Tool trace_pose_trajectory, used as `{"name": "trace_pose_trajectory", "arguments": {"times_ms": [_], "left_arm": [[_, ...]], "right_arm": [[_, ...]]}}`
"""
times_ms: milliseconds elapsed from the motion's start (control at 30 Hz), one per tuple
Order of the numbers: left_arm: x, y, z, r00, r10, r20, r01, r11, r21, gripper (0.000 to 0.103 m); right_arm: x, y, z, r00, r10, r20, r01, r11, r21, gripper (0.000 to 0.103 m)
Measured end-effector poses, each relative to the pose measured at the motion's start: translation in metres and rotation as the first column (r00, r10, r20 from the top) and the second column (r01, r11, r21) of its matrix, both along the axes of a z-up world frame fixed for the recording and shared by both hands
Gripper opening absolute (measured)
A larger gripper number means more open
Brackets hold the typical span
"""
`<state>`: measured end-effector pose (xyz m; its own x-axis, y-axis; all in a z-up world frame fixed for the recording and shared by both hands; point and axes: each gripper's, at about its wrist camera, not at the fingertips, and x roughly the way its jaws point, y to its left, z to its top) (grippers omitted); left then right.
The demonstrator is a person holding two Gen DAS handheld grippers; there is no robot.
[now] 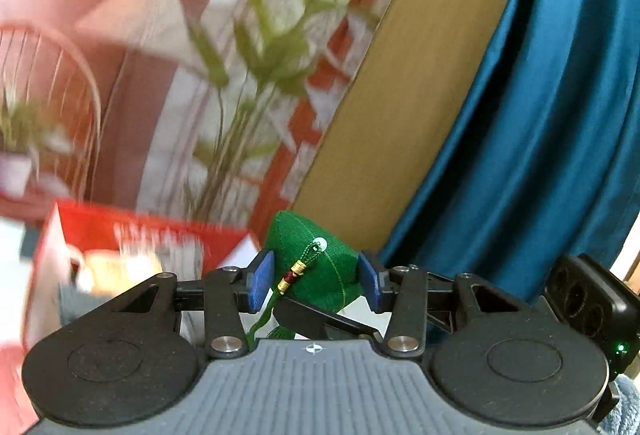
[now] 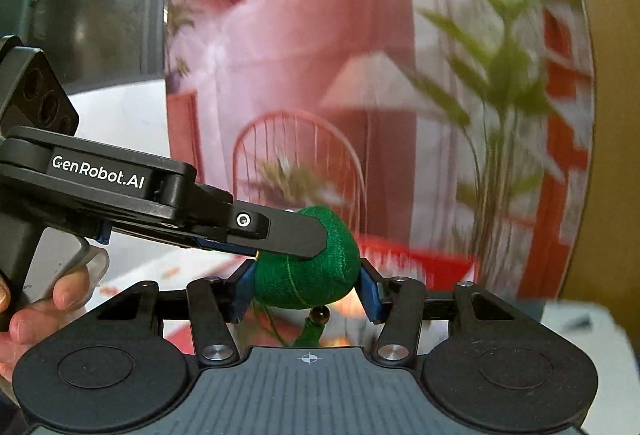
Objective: Organize soft objects
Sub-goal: 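Lower the green pouch into the red box and open the right gripper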
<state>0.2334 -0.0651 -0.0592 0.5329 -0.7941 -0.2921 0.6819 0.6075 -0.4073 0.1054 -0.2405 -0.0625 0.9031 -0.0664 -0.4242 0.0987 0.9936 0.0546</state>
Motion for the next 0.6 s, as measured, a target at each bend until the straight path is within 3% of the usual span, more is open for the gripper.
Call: {"name": "trace_pose_trajectory", "arguments": {"times_ms": [233, 467, 600], "left_arm": [[0.015, 0.002, 0.027, 0.996, 0.057, 0.075, -0.056, 0.998, -0.02, 0.049], [0.039, 0.0, 0.003, 0.996, 0.091, -0.009, -0.091, 0.995, 0.031, 0.049], [0.053, -0.004, -0.018, 0.992, 0.094, -0.083, -0.088, 0.994, 0.071, 0.049]], "right_arm": [[0.041, -0.011, 0.029, 0.995, 0.021, 0.094, -0.016, 0.998, -0.057, 0.049], [0.067, -0.018, 0.005, 0.999, 0.035, 0.033, -0.034, 0.998, -0.044, 0.05], [0.072, -0.024, -0.022, 1.0, 0.019, -0.024, -0.018, 1.0, 0.023, 0.05]]}}
